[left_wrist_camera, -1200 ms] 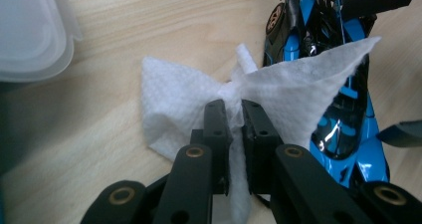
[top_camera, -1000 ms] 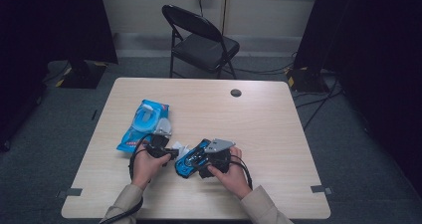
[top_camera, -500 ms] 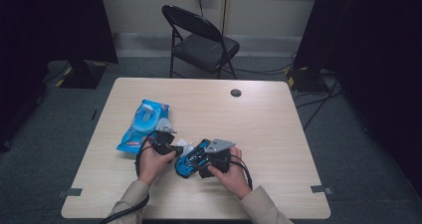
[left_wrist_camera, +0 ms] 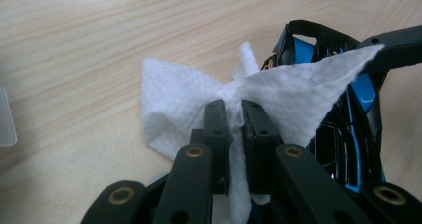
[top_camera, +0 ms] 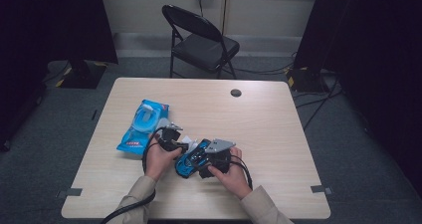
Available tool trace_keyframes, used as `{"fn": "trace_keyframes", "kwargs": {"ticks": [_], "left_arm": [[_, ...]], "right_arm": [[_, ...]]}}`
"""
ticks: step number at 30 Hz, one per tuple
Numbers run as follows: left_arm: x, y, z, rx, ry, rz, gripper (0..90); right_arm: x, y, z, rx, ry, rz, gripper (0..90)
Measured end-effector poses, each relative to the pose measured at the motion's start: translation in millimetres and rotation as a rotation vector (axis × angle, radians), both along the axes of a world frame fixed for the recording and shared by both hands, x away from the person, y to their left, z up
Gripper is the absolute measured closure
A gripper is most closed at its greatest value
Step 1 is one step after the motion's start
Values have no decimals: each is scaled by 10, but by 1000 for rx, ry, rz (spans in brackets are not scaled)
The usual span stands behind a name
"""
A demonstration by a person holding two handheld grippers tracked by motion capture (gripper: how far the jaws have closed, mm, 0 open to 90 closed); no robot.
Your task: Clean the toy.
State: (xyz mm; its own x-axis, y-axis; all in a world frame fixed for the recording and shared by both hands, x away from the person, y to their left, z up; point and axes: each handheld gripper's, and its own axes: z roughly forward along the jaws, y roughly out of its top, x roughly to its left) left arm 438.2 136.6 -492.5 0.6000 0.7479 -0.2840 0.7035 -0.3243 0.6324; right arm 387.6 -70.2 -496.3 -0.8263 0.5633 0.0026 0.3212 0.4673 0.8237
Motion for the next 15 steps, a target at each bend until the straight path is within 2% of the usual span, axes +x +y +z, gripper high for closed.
{"fn": "trace_keyframes", "kwargs": {"ticks": [6,7,15], "left_arm": [[54,-43,-3,-4,1,1,827],[65,-63,-8,-17,0,13,826],[162,-174,-9,-12,-7,5,827]], "right_arm": [[1,-1,0,0,1,1,134],[0,-2,0,0,0,1,134],[2,-9,-4,4,-2,6,134]]}}
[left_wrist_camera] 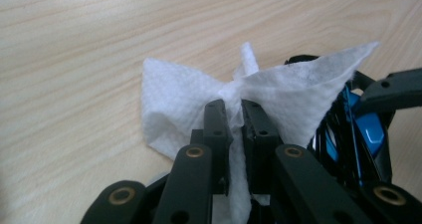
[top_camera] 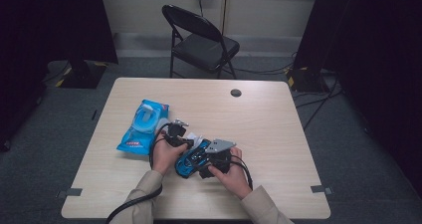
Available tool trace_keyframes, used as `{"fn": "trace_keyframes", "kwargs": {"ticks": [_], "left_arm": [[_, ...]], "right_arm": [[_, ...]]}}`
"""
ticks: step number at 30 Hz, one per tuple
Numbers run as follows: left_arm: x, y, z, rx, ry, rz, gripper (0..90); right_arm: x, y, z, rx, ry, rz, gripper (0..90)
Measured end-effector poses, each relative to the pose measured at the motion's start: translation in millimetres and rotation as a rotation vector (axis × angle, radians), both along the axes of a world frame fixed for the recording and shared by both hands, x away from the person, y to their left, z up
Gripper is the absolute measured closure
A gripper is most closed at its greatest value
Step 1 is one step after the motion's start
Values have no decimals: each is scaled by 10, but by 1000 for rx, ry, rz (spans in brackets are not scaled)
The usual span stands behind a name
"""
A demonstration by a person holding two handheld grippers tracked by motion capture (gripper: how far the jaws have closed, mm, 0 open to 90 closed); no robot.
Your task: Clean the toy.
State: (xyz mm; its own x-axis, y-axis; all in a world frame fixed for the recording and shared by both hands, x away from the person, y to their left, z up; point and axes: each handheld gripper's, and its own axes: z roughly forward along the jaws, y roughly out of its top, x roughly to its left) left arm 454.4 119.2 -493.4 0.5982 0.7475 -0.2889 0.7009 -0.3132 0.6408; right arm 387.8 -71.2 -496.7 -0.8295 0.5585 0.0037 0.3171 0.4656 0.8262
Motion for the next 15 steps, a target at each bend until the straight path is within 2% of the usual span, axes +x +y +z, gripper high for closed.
{"fn": "trace_keyframes", "kwargs": {"ticks": [8,15], "left_arm": [[57,-63,1,9,-8,-5,827],[116,-121,-20,-15,-15,-3,827]], "right_arm": [[0,-1,2,-2,2,0,134],[2,-5,2,0,4,3,134]]}}
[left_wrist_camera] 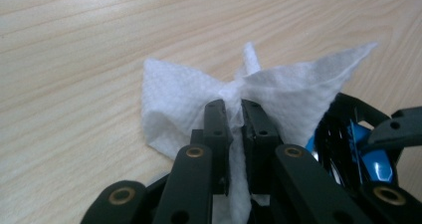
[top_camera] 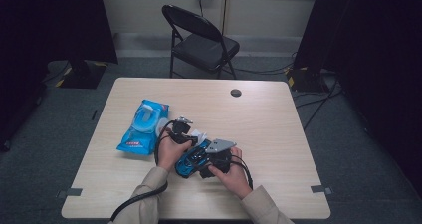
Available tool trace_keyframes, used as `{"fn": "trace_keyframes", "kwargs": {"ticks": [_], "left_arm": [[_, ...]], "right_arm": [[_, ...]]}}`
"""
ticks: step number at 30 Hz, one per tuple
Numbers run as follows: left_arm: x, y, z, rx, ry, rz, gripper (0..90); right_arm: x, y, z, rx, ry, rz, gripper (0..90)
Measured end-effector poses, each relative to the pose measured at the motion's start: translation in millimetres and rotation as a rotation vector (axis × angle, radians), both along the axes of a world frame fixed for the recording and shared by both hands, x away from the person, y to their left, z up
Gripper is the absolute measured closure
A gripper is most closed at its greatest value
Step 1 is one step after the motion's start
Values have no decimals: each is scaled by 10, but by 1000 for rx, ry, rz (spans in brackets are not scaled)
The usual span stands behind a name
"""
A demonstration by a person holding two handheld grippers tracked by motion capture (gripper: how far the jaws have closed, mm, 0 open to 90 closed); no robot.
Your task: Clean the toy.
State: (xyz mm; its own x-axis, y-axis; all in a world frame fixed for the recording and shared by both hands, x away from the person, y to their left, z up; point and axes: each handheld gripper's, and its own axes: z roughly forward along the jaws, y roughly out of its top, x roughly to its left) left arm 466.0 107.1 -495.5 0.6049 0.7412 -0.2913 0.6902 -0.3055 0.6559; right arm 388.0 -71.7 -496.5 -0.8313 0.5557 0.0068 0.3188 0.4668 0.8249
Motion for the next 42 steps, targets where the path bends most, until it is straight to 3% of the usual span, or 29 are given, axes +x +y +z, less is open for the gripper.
{"fn": "trace_keyframes", "kwargs": {"ticks": [12,16,29,42], "left_arm": [[69,-56,-16,-22,-4,5,825],[58,-44,3,-26,-22,9,825],[-35,218,213,-77,-41,37,824],[-361,610,366,-96,-45,54,825]], "right_arm": [[-1,-2,-3,2,-1,0,135],[-3,-2,-4,4,-2,2,135],[-5,1,-4,4,-2,7,136],[-5,1,-4,4,-2,9,136]]}}
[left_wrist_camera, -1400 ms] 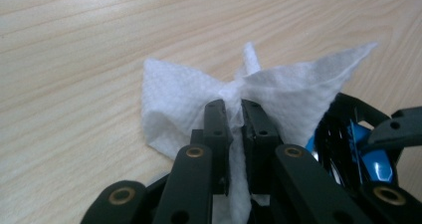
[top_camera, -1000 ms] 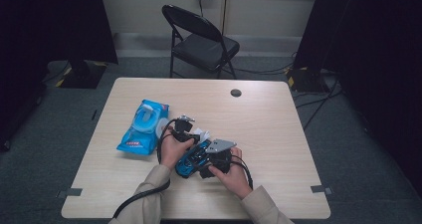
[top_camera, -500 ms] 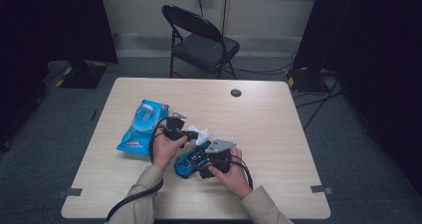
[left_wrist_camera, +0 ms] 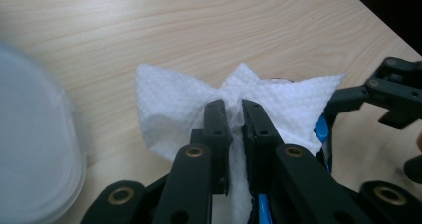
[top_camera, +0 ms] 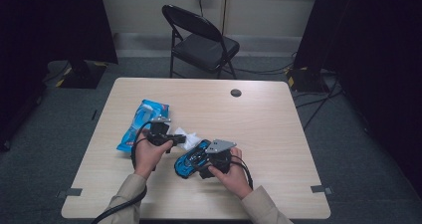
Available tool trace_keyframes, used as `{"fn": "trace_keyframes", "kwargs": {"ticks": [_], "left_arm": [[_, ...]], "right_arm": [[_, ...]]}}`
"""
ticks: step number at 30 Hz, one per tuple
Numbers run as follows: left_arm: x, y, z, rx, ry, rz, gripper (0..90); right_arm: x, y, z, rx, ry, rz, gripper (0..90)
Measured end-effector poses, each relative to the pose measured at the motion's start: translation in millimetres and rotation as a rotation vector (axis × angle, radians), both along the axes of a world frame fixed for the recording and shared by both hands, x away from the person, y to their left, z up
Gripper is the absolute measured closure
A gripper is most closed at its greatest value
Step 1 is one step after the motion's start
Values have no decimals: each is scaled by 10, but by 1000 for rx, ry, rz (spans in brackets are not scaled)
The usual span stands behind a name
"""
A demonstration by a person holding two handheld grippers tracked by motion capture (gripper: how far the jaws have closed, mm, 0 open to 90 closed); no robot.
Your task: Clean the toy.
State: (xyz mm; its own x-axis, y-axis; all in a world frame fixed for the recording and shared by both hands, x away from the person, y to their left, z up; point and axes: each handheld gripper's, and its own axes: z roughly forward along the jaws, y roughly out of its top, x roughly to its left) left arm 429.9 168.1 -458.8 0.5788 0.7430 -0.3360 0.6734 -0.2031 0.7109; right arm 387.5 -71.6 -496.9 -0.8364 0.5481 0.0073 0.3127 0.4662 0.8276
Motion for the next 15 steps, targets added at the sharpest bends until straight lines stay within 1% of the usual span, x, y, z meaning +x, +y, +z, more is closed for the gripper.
{"fn": "trace_keyframes", "kwargs": {"ticks": [1,2,3,4,7,8,10,11,12,13,14,15], "left_arm": [[-69,54,-5,-2,8,0,825],[-69,54,-5,-2,8,0,824],[-130,94,-34,1,17,-2,825],[-130,94,-34,1,17,-2,825],[-234,153,-117,4,29,2,824],[-234,153,-117,4,29,2,824],[-273,182,-173,12,39,4,824],[-296,204,-216,22,49,3,824],[-296,204,-216,22,49,3,824],[-323,216,-258,26,70,1,823],[-323,216,-258,26,70,1,823],[-339,220,-287,60,87,-19,823]], "right_arm": [[-2,3,1,0,0,1,136],[-3,4,0,0,0,1,136],[-4,5,0,0,-1,0,136],[-6,6,-1,1,-1,0,136],[-9,11,0,-1,-1,-1,136],[-9,11,0,-1,-1,-1,136],[-15,18,-1,2,-1,0,136],[-18,23,-1,1,-1,1,136],[-20,24,0,1,-1,1,136],[-20,25,0,1,-1,1,136],[-21,25,-1,1,-1,2,136],[-22,25,-1,2,-1,2,136]]}}
